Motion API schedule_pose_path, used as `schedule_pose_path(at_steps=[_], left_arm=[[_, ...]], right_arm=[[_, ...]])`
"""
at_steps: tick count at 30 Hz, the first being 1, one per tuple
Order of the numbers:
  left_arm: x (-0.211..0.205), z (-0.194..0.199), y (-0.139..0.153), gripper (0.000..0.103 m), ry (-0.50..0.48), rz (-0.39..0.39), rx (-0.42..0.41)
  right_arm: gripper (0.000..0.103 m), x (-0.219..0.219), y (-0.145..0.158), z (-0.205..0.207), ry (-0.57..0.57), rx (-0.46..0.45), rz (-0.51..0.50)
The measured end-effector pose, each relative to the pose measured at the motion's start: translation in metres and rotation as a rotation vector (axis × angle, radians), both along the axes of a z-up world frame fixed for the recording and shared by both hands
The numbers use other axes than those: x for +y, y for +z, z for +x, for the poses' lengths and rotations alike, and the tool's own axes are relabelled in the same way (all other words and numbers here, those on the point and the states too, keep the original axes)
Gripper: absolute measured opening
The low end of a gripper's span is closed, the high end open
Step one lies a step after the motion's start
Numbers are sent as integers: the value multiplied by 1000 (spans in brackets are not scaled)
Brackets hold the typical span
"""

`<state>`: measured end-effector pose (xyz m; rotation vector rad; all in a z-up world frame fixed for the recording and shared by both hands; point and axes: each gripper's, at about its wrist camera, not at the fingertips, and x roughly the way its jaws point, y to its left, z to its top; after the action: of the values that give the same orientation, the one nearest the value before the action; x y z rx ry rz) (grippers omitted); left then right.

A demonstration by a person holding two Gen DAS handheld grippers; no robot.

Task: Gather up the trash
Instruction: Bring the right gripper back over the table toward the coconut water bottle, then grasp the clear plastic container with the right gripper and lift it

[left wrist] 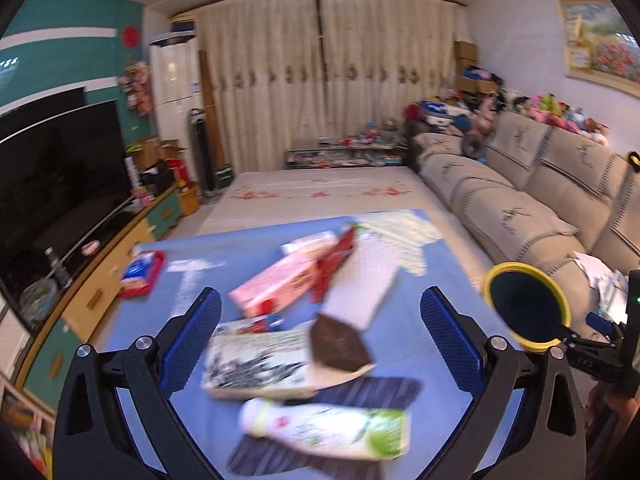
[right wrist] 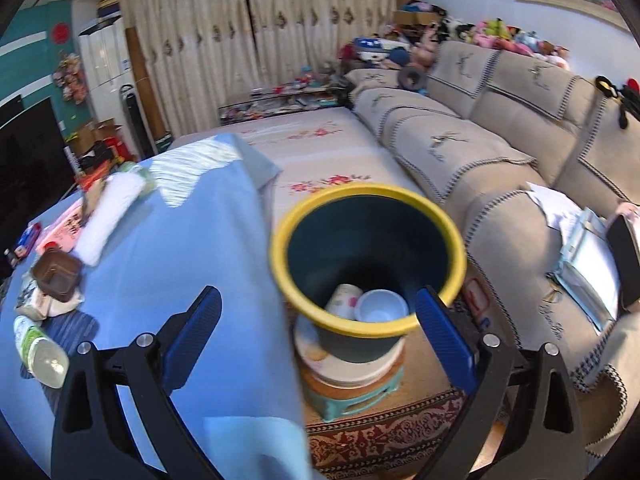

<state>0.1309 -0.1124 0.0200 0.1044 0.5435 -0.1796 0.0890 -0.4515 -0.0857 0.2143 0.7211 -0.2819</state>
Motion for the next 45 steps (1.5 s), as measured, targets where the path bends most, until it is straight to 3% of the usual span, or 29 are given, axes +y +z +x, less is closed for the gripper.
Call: schedule_pose_path(at_steps=[9, 16, 19, 26, 33, 41, 45], left_arm=[[106, -41, -16, 98, 209, -8, -12], [140, -64, -24, 98, 264, 17, -28], [147, -72, -24, 98, 278, 11, -33], [153, -78, -28, 98, 285, -3, -20], [145, -80, -26, 98, 263, 5, -24], [150, -80, -24, 98, 272, -11, -14], [154, -82, -26, 98, 279, -17, -9]], right_arm=[[93, 92, 3, 22, 247, 7, -11], [93, 140, 14, 9, 443, -39, 23], [93, 160, 18, 7, 551, -51, 41], [93, 211, -1, 25, 786, 32, 1], [93, 233, -22, 38, 856, 92, 53], [93, 253, -23, 16, 961, 113, 107], [91, 273, -26, 11, 966, 106, 76]])
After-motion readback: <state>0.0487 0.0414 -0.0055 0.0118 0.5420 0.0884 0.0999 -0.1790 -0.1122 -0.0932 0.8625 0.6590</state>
